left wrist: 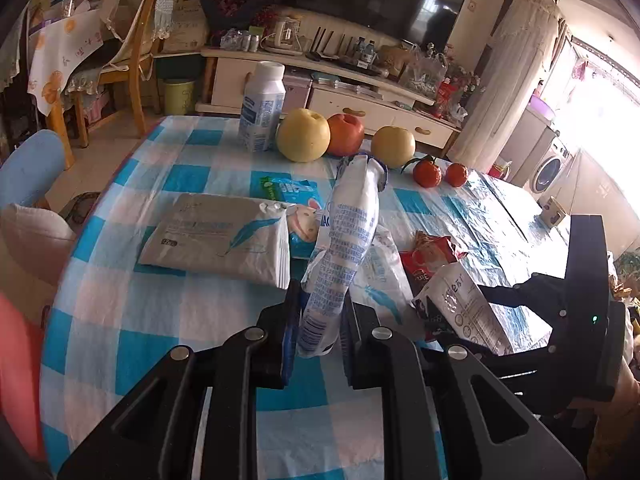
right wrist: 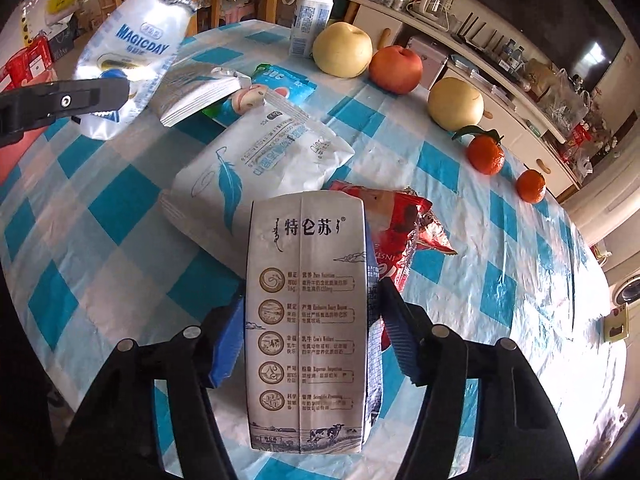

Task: Collect trash
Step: 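Carry the packet and milk carton over the pink basin and open both grippers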

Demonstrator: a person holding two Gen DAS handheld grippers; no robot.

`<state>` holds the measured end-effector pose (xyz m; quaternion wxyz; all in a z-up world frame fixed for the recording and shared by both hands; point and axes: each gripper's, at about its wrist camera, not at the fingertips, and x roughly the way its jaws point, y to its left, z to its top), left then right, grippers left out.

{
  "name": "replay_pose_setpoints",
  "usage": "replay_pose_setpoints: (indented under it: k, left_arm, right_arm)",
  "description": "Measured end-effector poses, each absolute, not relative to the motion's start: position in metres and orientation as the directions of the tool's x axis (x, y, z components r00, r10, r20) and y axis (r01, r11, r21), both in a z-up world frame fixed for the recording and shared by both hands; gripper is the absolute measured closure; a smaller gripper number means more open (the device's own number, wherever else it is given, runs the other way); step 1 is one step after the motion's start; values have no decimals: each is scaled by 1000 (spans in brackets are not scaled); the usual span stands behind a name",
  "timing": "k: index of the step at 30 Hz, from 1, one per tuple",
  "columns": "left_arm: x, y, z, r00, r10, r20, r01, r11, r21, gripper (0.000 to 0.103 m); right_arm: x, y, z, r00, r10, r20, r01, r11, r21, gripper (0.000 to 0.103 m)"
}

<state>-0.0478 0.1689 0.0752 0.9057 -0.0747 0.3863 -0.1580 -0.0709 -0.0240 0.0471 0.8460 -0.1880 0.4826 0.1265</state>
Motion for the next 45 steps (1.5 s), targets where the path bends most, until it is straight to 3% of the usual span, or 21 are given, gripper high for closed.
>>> replay_pose_setpoints:
  k: [10,21,33,45]
  left_arm:
    - [-74,209,71,693,-255,-674,161,966,-200,84]
    - [-111,257,84,768,-92,-634,62,996,-70,84]
    - [-149,319,97,816,76,-573,-84,996,11,83]
    - [-164,406,85,769,257,-586,-287,957,43,84]
  right_arm:
    - [-74,-12,56,520,81,-850,-401,902,-159,40]
    - [-84,12,90,542,237,-806,-390,921,9,39]
    - [-97,82,109,481,438,-760,-470,860,198,39]
    - [-98,209,139,450,568,-689,-605,762,233,39]
